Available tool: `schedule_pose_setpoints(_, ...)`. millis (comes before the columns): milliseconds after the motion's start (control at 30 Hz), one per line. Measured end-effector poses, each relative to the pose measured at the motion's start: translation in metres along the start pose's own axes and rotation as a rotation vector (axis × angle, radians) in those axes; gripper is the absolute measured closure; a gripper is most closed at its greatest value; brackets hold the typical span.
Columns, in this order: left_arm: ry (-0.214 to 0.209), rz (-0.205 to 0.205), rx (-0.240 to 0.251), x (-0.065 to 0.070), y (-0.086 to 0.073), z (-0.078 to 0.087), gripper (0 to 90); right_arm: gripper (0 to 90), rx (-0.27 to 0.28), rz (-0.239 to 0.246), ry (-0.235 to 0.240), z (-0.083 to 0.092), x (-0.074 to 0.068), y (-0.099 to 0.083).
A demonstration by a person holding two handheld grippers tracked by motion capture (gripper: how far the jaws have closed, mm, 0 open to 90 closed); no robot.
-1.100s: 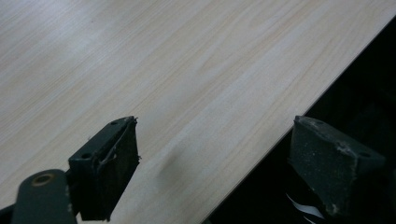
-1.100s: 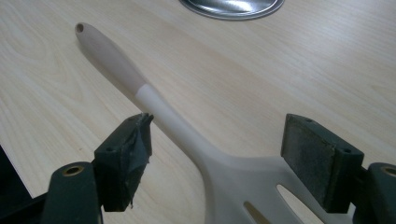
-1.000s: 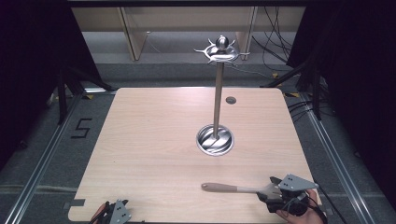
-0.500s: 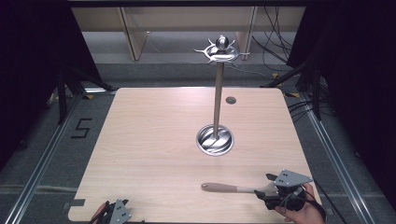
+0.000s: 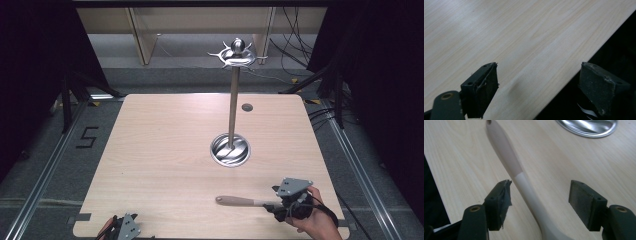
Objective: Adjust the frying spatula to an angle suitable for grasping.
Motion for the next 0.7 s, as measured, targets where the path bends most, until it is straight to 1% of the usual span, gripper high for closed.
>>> schedule_pose_setpoints(33,-0.003,0.012,0.006,0.001,0.0,-0.001,15.0,37.1,-0.013,0.004,0.008,-0.002,-0.001,0.002)
schedule_pose_setpoints(100,0.004,0.008,0.006,0.0,0.0,0.0,15.0,39.2,-0.046,0.034,0.027,-0.007,-0.002,0.007)
schedule_pose_setpoints(133,-0.001,0.001,0.008,0.0,0.0,0.0,15.0,41.2,-0.057,0.033,0.034,-0.009,-0.003,0.009)
schedule_pose_setpoints(167,-0.001,0.003,0.008,0.0,0.0,0.0,15.0,41.4,-0.062,0.03,0.041,-0.011,-0.003,0.012)
schedule_pose_setpoints(200,-0.002,0.009,0.009,0.0,0.0,-0.001,15.0,42.5,-0.069,0.016,0.04,-0.013,-0.005,0.015)
schedule_pose_setpoints(233,-0.002,0.007,0.01,0.0,0.0,-0.001,15.0,43.9,-0.098,0.041,0.048,-0.016,-0.006,0.019)
schedule_pose_setpoints(267,-0.002,0.007,0.01,0.0,0.0,-0.001,15.0,43.9,-0.098,0.041,0.048,-0.016,-0.006,0.019)
schedule_pose_setpoints(300,0.0,0.003,0.008,0.0,0.0,0.0,15.0,44.6,-0.095,0.054,0.052,-0.018,-0.007,0.02)
schedule_pose_setpoints(333,-0.001,0.0,0.006,0.0,0.0,0.0,15.0,45.4,-0.112,0.061,0.058,-0.019,-0.008,0.022)
schedule_pose_setpoints(367,-0.002,0.008,0.007,0.0,0.0,-0.001,15.0,47.2,-0.116,0.109,0.093,-0.024,-0.008,0.025)
schedule_pose_setpoints(400,-0.002,0.008,0.007,0.0,0.0,-0.001,15.0,47.2,-0.116,0.109,0.093,-0.024,-0.008,0.025)
schedule_pose_setpoints(433,-0.002,0.007,0.009,0.0,0.0,-0.001,15.0,49.1,-0.133,0.11,0.099,-0.029,-0.009,0.027)
schedule_pose_setpoints(500,-0.003,0.007,0.008,0.0,0.0,-0.001,15.0,49.8,-0.136,0.113,0.107,-0.03,-0.009,0.028)
schedule_pose_setpoints(533,-0.001,0.031,0.009,0.001,-0.001,-0.001,15.0,50.1,-0.155,0.093,0.111,-0.031,-0.01,0.028)
schedule_pose_setpoints(567,-0.001,0.021,0.002,0.0,-0.001,0.0,15.0,50.6,-0.165,0.102,0.12,-0.033,-0.01,0.029)
schedule_pose_setpoints(600,0.0,0.0,0.003,-0.001,0.0,0.0,15.0,51.6,-0.185,0.099,0.127,-0.035,-0.011,0.029)
schedule_pose_setpoints(633,0.001,0.001,0.002,-0.001,-0.001,0.0,15.0,52.0,-0.191,0.137,0.139,-0.037,-0.01,0.031)
schedule_pose_setpoints(700,-0.002,0.006,0.002,-0.001,-0.001,0.0,15.0,53.6,-0.208,0.129,0.161,-0.039,-0.011,0.031)
Point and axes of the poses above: each handheld gripper's, and its own axes: z roughly backward along the jaws, y roughly out of its top, x roughly to its right, the point moved 3 cm from there along -z, roughly forward along the jaws, and after that the axes turned 1 degree about y, right-handed, at the moved point
